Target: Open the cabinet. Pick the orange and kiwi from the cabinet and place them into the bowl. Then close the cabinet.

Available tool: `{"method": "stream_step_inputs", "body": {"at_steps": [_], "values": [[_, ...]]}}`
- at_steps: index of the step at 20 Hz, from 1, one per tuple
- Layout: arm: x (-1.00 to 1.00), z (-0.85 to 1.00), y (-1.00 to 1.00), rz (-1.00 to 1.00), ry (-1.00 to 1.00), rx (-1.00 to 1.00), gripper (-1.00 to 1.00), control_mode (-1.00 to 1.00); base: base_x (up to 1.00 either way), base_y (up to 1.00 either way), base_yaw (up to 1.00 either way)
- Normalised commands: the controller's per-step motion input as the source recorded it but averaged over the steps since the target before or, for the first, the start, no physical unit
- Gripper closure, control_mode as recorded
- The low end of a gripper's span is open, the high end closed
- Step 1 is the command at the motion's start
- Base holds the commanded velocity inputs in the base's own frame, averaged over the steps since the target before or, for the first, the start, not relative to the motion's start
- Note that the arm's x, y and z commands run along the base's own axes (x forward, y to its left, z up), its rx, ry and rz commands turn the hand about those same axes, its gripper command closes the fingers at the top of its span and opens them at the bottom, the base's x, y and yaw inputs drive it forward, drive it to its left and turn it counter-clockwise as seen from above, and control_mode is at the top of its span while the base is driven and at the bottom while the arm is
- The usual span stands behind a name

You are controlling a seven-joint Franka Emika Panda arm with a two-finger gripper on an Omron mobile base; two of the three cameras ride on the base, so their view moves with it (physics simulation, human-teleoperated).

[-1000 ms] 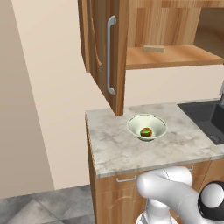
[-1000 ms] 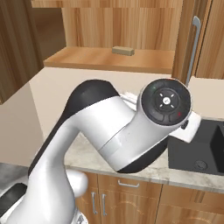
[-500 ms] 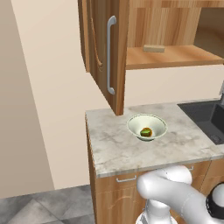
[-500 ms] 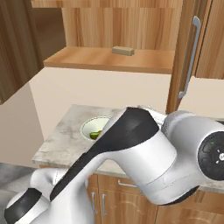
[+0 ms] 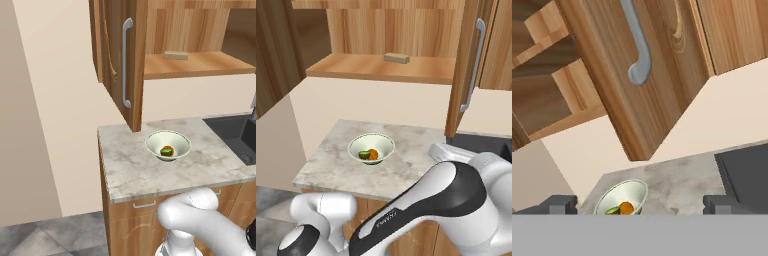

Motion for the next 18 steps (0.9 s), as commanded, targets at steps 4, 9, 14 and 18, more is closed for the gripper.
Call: {"method": "stream_step_inputs", "body": {"at_steps": [4, 9, 14, 18], "values": [[0.32, -0.19, -0.36, 0.15, -0.11, 0.08, -1.0, -1.0, 0.0, 0.0, 0.0], [0.4, -0.08, -0.33, 0.13, -0.09, 0.09, -1.0, -1.0, 0.0, 0.0, 0.0], [0.46, 0.0, -0.29, 0.12, -0.07, 0.08, -1.0, -1.0, 0.0, 0.0, 0.0], [0.51, -0.07, -0.2, 0.11, -0.04, 0.07, -1.0, -1.0, 0.0, 0.0, 0.0]]}}
